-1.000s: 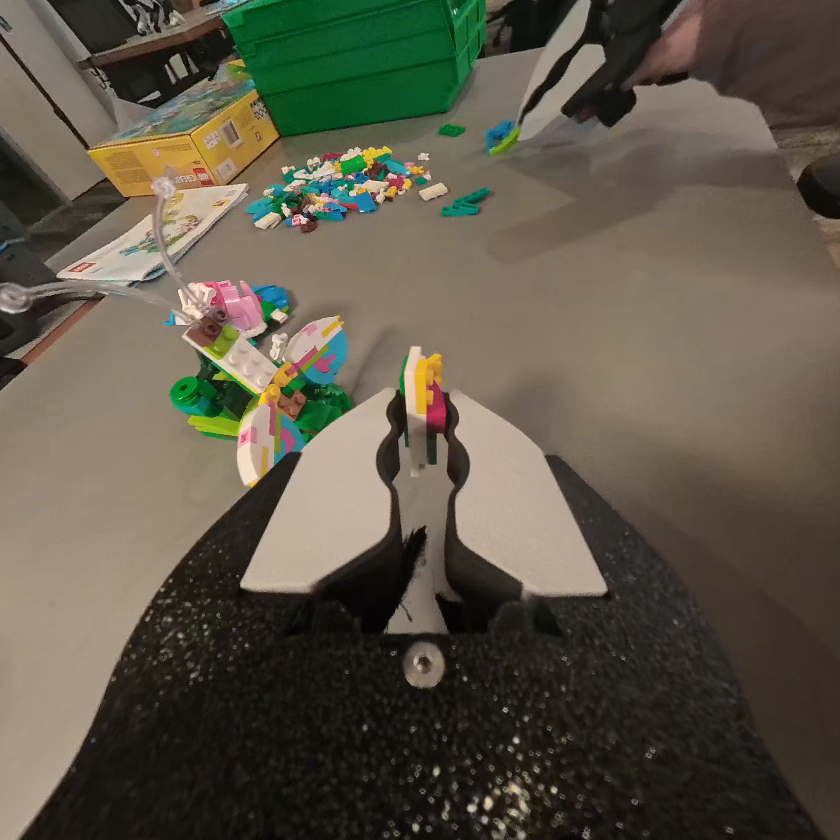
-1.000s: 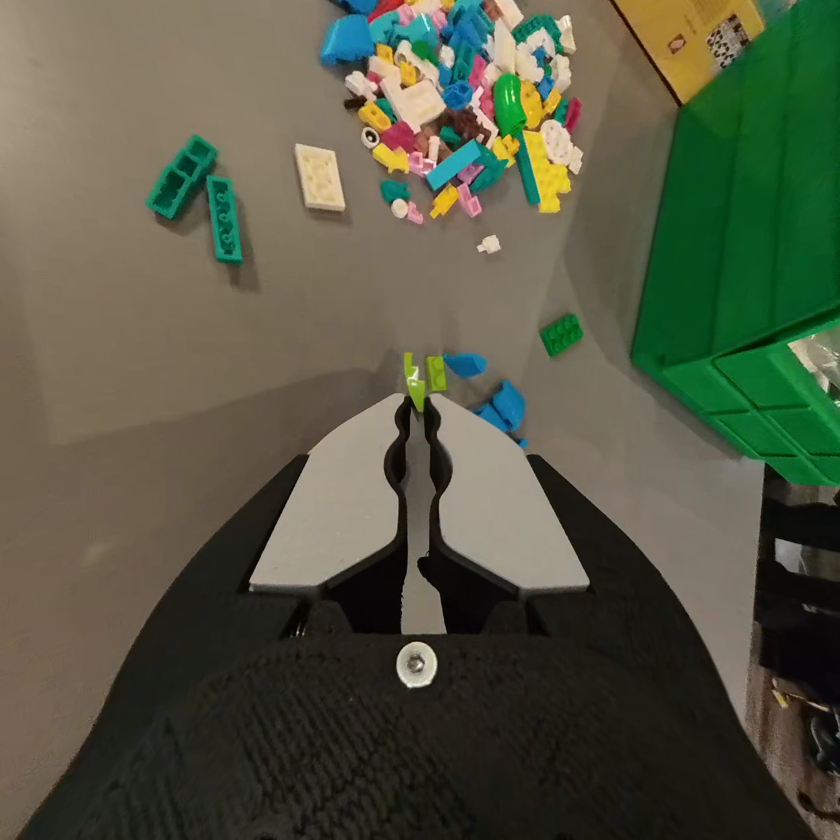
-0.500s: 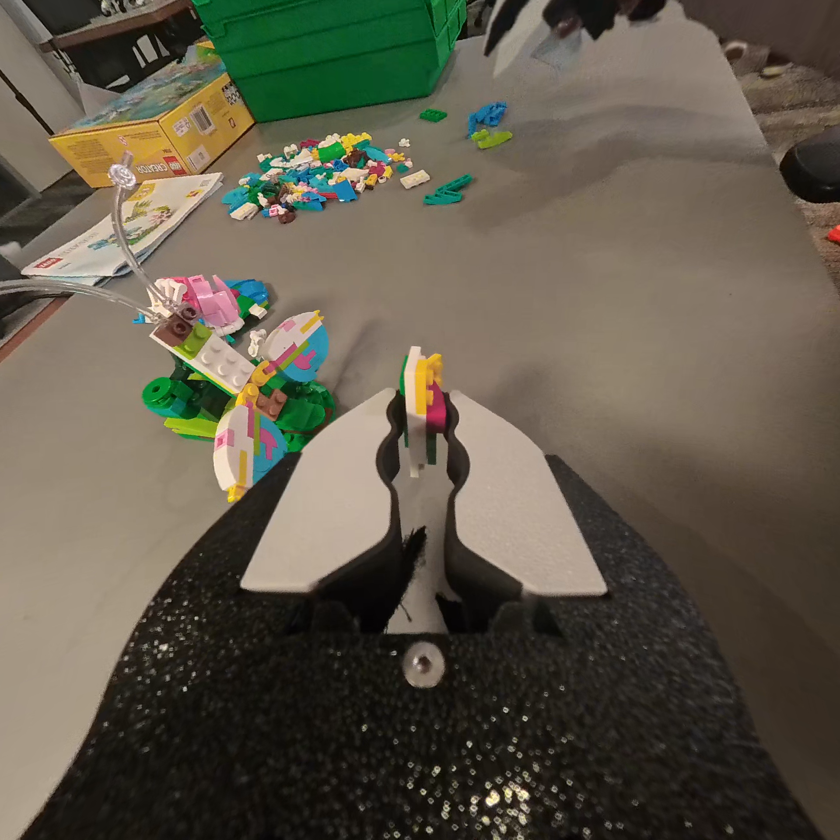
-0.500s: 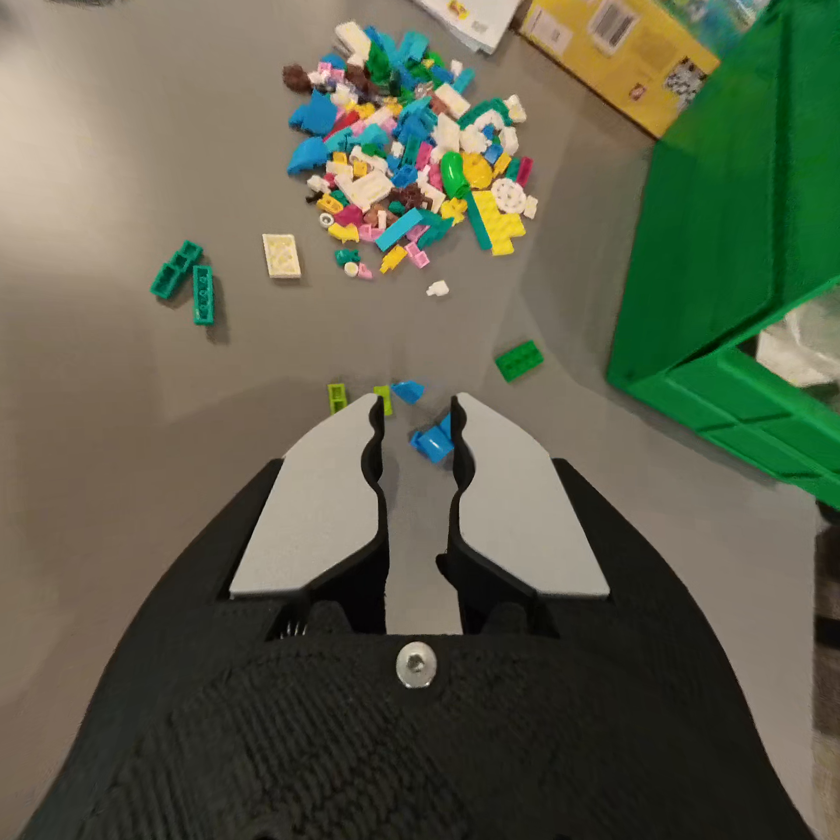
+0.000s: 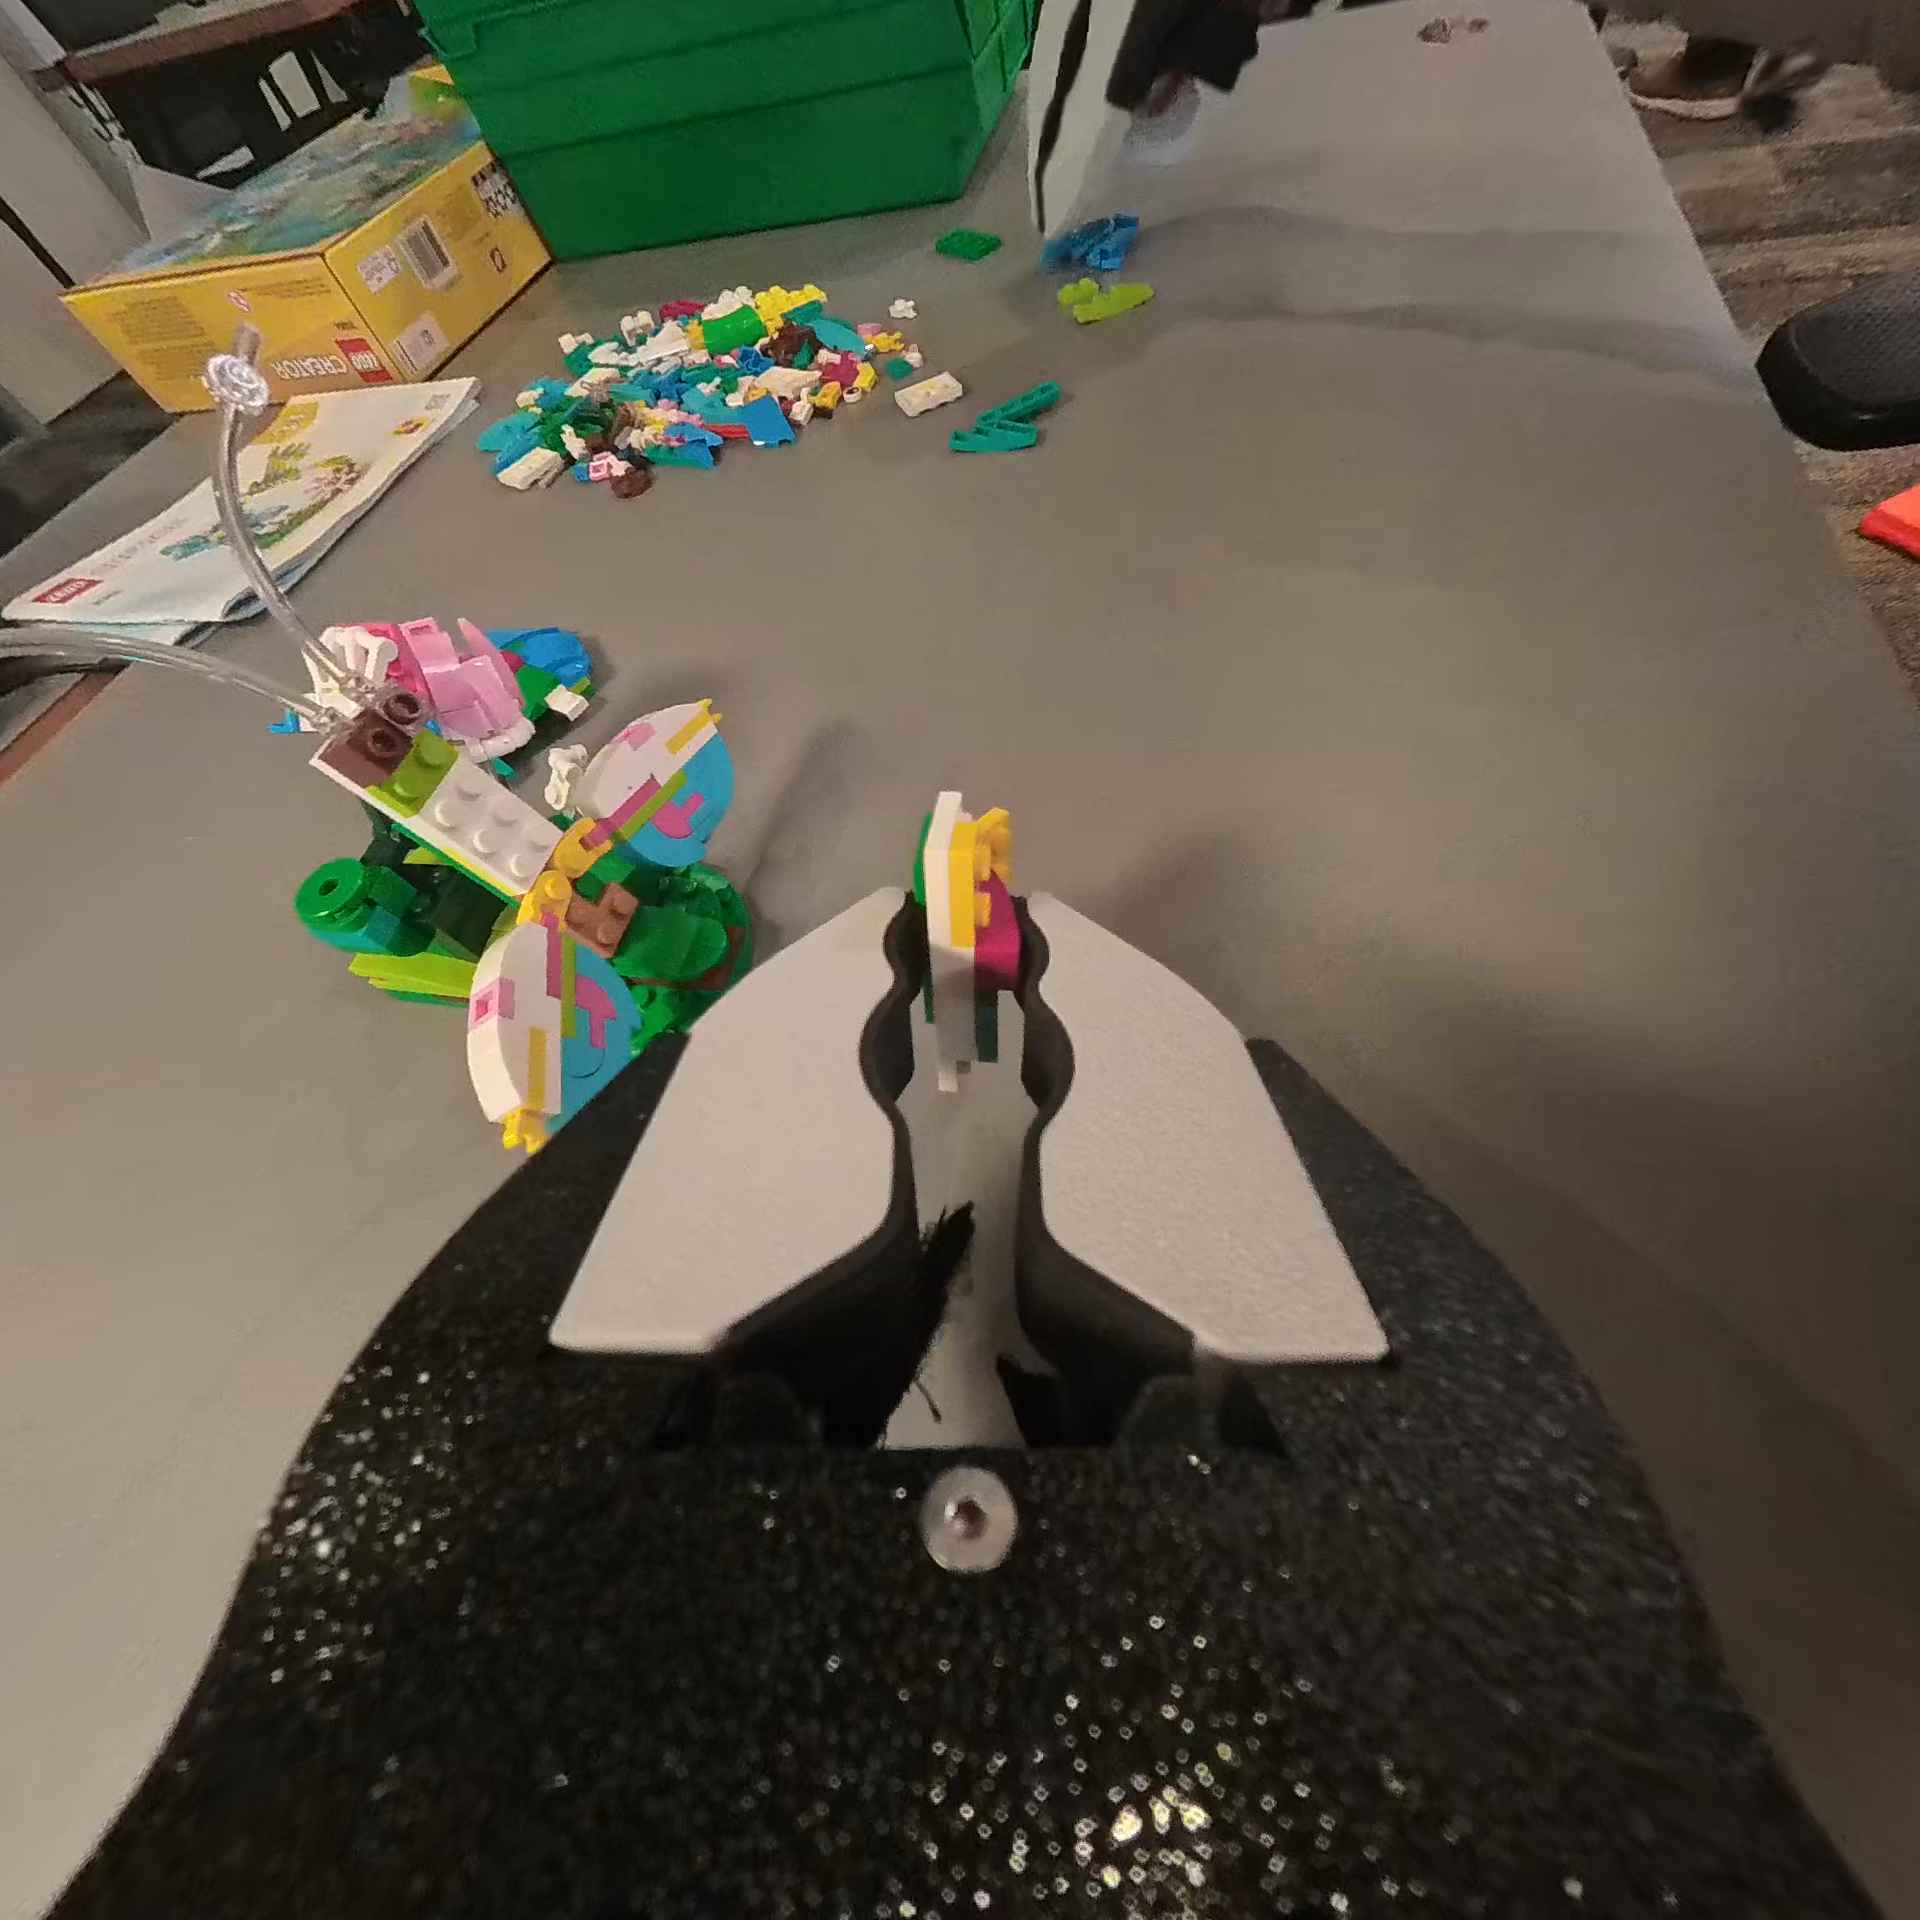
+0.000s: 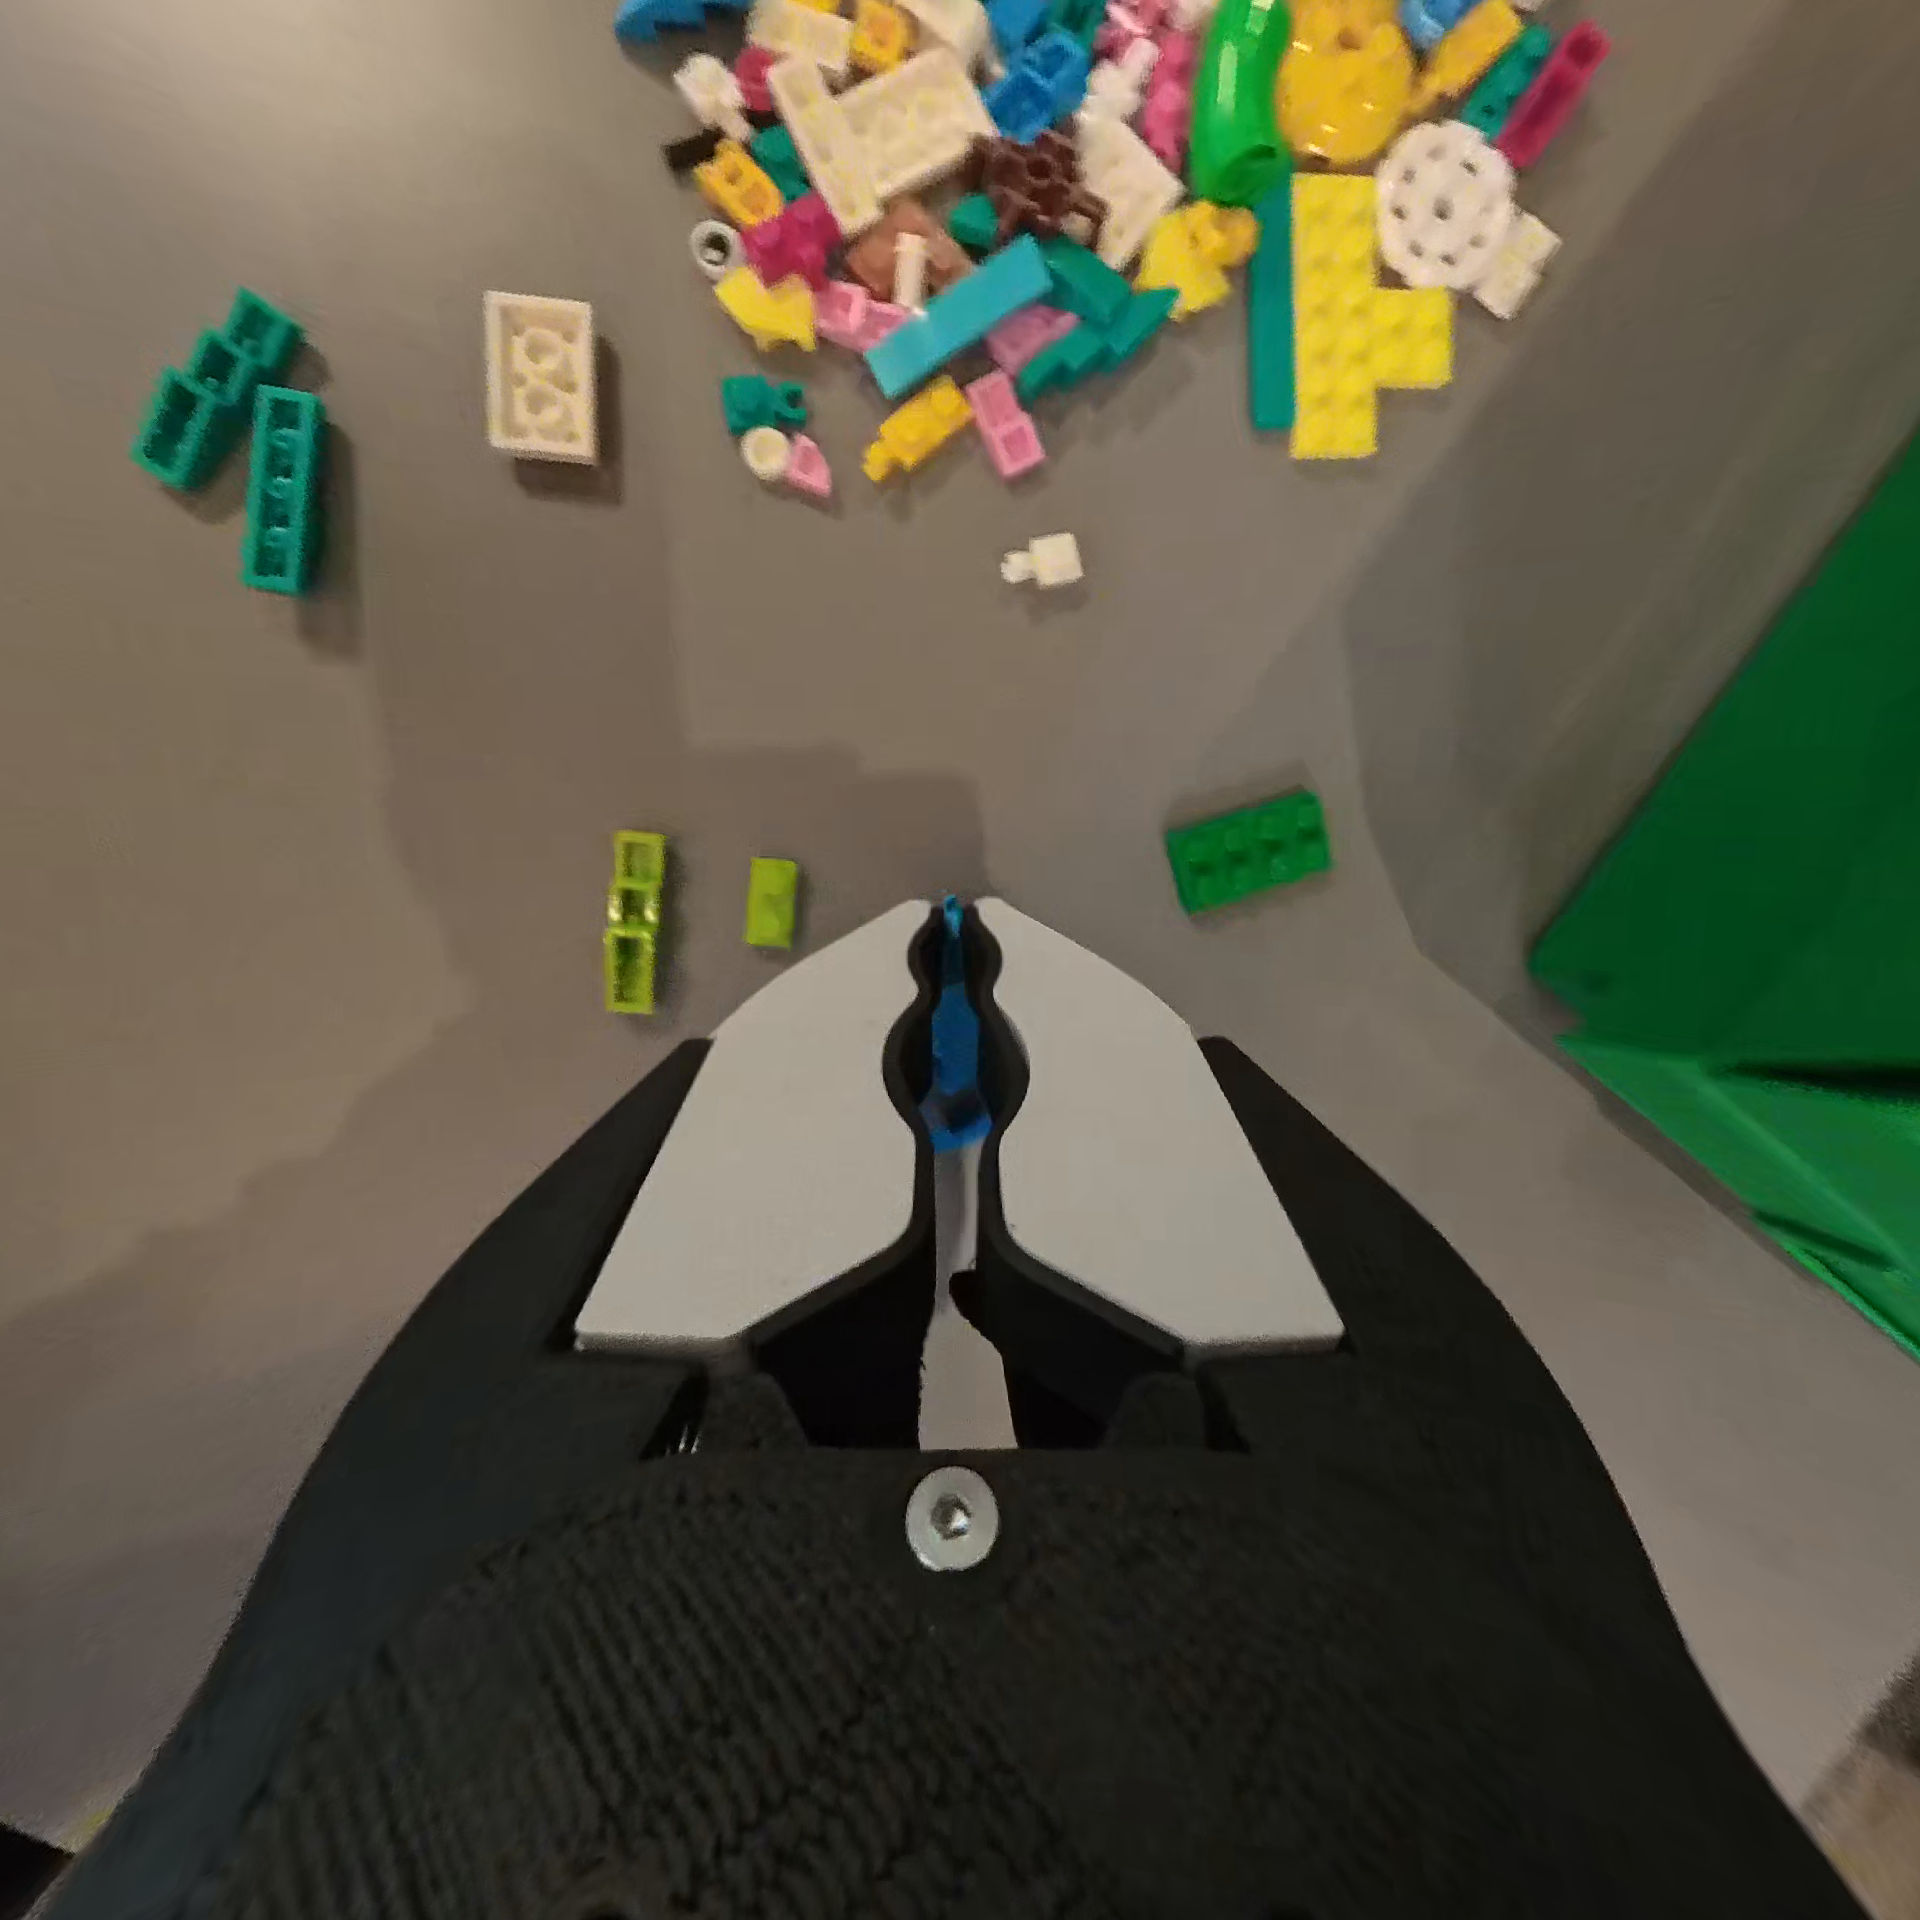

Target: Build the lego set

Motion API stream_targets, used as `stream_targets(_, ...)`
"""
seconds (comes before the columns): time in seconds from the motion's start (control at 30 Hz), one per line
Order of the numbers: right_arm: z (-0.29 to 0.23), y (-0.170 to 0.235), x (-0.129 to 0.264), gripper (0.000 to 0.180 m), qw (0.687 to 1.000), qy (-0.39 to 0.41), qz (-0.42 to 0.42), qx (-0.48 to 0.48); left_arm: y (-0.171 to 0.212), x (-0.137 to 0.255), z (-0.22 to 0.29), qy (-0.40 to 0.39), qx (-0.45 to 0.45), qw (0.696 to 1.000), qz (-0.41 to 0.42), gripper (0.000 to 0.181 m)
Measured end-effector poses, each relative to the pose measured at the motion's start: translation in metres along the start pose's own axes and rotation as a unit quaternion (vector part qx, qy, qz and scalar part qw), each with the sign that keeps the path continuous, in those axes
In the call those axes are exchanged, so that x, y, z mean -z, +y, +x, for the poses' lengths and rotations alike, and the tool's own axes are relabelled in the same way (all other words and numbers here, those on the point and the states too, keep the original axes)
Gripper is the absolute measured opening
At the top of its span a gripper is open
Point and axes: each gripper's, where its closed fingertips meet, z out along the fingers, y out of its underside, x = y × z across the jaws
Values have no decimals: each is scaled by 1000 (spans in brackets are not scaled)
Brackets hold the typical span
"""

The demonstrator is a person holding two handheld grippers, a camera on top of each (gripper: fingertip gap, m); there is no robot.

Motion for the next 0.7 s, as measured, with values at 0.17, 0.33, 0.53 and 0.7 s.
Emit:
stream_targets(0.17,13,23,8,1,999,22,-32,-25,1,-2,3,7,-4,1000,-5,16)
stream_targets(0.33,11,26,7,2,999,13,-37,-27,1,-2,4,10,-2,1000,-6,16)
stream_targets(0.53,18,12,32,15,997,54,3,-51,2,-2,4,12,-2,1000,-9,16)
stream_targets(0.7,-34,1,26,37,1000,-23,6,-7,2,-2,5,14,-1,1000,-9,16)
